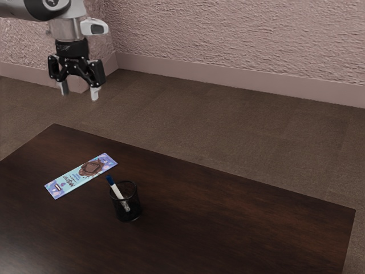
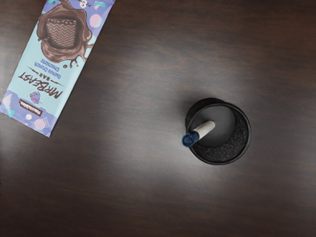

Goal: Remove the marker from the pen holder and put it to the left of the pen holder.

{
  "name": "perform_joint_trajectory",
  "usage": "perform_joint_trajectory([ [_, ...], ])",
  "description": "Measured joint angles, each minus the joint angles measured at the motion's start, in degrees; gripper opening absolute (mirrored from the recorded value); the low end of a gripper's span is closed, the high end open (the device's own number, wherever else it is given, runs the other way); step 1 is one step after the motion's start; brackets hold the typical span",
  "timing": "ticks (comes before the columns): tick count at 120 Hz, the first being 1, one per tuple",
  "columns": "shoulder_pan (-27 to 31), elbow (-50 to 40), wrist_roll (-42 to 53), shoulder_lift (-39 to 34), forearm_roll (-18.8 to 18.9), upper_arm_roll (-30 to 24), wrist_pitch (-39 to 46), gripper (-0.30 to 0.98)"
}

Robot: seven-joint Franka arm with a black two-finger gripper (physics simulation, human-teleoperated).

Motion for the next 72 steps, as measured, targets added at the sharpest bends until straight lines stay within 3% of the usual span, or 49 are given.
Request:
perform_joint_trajectory([
  [22, 3.26, 0.10, -1.48, -0.36, -0.66, -0.40, 4.38, 0.69],
  [35, 6.55, 0.04, -11.16, -2.91, -2.70, -2.44, 1.92, 0.69],
  [44, 4.59, -1.50, -19.26, -3.37, -5.03, -2.32, -0.78, 0.69],
  [58, -5.07, -9.33, -28.76, -4.20, -10.11, 3.29, -2.58, 0.69],
  [72, -3.71, -14.52, -34.56, -2.55, -12.74, 5.76, -0.62, 0.69],
])
